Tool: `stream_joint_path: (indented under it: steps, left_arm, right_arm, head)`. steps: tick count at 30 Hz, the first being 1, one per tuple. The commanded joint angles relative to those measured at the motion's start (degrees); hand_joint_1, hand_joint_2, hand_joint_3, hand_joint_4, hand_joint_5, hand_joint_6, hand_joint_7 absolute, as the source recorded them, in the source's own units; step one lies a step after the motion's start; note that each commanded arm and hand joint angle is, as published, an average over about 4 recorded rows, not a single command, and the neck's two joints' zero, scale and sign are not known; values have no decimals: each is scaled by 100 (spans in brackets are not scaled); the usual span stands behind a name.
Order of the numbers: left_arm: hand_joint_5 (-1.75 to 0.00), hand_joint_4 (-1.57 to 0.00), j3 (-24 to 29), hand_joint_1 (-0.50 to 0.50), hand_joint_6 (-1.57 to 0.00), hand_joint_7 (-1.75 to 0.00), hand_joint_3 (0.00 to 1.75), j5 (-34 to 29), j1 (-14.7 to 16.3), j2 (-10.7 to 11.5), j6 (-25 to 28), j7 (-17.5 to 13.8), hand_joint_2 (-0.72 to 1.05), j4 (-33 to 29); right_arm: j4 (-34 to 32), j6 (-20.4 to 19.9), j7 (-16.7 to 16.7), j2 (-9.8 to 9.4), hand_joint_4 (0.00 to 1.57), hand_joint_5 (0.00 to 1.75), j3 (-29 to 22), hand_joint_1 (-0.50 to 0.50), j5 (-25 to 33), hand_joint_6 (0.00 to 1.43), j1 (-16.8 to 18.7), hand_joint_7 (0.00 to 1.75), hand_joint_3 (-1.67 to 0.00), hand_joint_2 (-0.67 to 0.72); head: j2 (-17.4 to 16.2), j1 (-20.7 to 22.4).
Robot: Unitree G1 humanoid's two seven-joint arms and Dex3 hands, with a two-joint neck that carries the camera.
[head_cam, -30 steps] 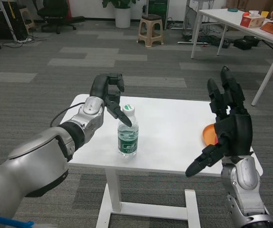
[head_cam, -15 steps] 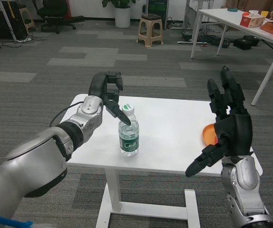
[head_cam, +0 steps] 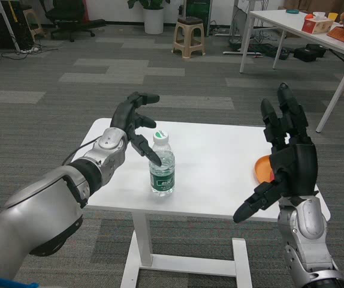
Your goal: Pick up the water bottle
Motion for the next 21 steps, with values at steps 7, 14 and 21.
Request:
stream_joint_path:
  steps: [7, 14, 21]
  left_arm:
    - [-44, 0, 38, -46, 0, -12, 9, -115, 215, 147, 194, -855, -64, -93]
    - [-21, 0, -145, -48, 0, -2, 9, -80, 378, 186, 202, -1178, -66, -137]
    - [-10, 0, -799, -48, 0, 0, 9, -199, 459, 96, 198, -1099, -72, 4]
  right_arm:
    - [-31, -53, -24, 12, 11, 0, 0, -17, 38, 0, 71, 0, 0, 72]
    - [-14, -53, -24, 21, 11, 0, 9, -17, 38, 0, 71, 0, 0, 72]
    - [15, -53, -24, 21, 11, 0, 52, -17, 41, 0, 71, 0, 0, 72]
  head:
    - [-1, 0]
    - [-1, 0]
    - [-16, -6]
